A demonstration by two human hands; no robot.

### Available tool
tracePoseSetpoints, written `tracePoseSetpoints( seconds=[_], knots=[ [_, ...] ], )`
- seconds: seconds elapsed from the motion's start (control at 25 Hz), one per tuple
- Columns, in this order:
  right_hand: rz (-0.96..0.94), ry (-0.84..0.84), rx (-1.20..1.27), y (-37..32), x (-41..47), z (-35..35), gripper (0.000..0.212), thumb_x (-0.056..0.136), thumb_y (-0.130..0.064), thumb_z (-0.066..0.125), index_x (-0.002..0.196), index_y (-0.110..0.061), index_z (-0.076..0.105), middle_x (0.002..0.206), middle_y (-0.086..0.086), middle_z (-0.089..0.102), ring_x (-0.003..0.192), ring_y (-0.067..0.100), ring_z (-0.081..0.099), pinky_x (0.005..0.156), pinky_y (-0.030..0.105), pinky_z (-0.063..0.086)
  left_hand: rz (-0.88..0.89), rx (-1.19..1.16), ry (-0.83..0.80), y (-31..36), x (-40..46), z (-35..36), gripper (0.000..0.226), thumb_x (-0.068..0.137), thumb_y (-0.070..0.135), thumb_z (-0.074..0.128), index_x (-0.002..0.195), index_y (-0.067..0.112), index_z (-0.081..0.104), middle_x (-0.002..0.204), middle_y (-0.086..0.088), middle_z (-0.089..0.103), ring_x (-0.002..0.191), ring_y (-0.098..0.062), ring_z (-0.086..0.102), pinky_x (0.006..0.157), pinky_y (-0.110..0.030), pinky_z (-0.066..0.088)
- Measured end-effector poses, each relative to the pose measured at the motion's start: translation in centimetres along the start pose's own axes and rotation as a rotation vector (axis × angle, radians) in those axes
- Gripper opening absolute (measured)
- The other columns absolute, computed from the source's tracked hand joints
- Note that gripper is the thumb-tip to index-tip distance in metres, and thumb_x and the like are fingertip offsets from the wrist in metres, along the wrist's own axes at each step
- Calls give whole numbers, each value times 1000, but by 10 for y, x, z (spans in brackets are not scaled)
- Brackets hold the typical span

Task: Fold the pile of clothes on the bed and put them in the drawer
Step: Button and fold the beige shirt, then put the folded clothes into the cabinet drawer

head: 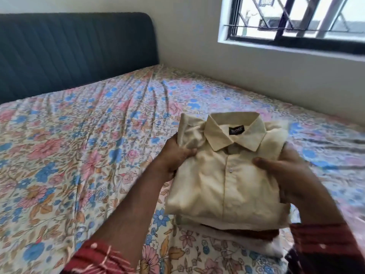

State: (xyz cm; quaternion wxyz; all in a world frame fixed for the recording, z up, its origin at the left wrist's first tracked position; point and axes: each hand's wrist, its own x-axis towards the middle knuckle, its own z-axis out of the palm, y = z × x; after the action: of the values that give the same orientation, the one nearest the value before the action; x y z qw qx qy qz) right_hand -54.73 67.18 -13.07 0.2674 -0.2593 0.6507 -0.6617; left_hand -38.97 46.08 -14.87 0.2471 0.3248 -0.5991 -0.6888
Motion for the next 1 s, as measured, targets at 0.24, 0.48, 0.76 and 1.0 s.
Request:
tracePoseSetpoints(
  seconds=[0.24, 0.48, 0.76, 1.0],
  knots=[
    [97, 179, -774, 39, 7, 13, 73, 80, -40, 85, 138, -15, 48, 134, 15, 60, 125, 36, 56, 103, 46, 47, -27, 343, 105, -52, 6, -16, 35, 84, 26, 82, 113, 21, 61, 106, -4, 73, 96, -23, 72, 88, -50, 60],
    [-154, 251, -1018, -20, -12, 71, 83, 85, -45, 77, 152, -17, 37, 148, 17, 42, 136, 42, 38, 110, 53, 34, 34, 440, 276, -24, -7, -54, 33, 90, 36, 77, 112, 17, 60, 97, -4, 70, 81, -24, 74, 58, -28, 54],
    [-388, -523, -871, 8, -41, 303, 43, 93, -46, 68, 126, -19, 62, 123, 2, 66, 120, 26, 56, 95, 34, 41, 113, 776, 647, 8, -132, -201, 23, 91, 32, 76, 76, 15, 68, 67, -1, 69, 63, -17, 70, 66, -36, 58],
    [-802, -991, -945, 9, -193, 510, 27, 89, -42, 65, 100, -18, 68, 107, 14, 68, 99, 39, 65, 79, 38, 54, -74, 769, 1245, -15, -358, -345, 27, 84, 30, 76, 66, 15, 62, 53, 3, 64, 54, -18, 66, 61, -41, 58]
  ],
)
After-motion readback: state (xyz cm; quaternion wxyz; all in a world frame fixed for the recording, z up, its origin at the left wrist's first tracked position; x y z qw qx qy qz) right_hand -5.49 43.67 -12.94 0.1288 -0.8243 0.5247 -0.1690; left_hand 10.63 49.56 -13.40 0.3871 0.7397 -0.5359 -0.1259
